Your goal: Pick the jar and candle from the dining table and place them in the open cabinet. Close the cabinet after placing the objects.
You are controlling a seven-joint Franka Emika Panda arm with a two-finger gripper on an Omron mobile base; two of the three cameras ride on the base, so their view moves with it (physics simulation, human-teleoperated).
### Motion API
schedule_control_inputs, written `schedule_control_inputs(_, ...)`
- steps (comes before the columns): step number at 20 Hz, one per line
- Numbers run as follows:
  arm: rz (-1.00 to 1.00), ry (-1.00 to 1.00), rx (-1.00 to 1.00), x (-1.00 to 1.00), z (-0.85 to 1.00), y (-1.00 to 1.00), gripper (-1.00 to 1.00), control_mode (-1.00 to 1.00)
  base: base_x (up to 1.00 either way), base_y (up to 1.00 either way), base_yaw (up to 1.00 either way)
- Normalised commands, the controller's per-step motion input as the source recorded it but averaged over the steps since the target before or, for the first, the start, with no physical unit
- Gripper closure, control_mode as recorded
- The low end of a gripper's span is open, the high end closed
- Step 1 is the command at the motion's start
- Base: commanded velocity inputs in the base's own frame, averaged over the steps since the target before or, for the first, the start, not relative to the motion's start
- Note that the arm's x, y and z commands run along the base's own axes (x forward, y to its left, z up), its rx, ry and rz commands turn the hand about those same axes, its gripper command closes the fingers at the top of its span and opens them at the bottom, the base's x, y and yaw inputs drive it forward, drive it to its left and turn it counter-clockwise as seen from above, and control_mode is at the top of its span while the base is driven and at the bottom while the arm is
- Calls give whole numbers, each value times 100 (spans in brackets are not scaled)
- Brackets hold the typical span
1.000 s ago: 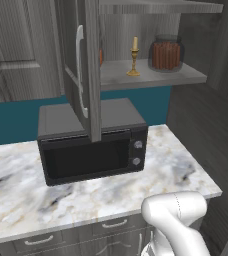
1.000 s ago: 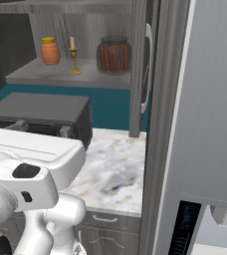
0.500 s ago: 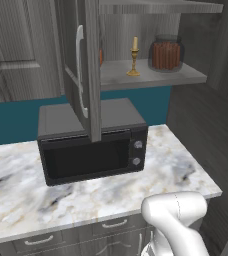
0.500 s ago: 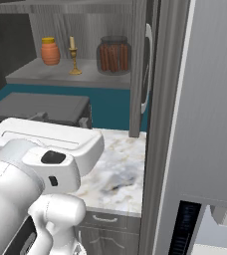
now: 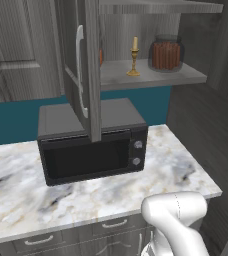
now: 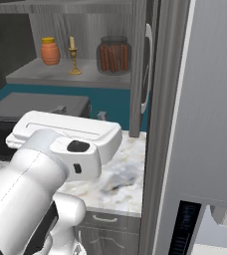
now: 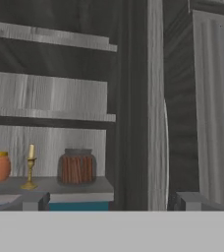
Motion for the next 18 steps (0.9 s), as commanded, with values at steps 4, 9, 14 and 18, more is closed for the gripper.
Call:
schedule_control_inputs(4, -3, 0, 0, 33, -2, -18, -100, -100, 0, 0, 0)
schedule_control_inputs(9, -5, 0, 0, 30, -2, -17, -100, -100, 0, 0, 0)
schedule_control_inputs(14, -7, -1, 0, 21, -5, -23, -100, -100, 0, 0, 0)
schedule_control_inputs(18, -2, 0, 0, 30, -21, -10, -100, -100, 0, 0, 0)
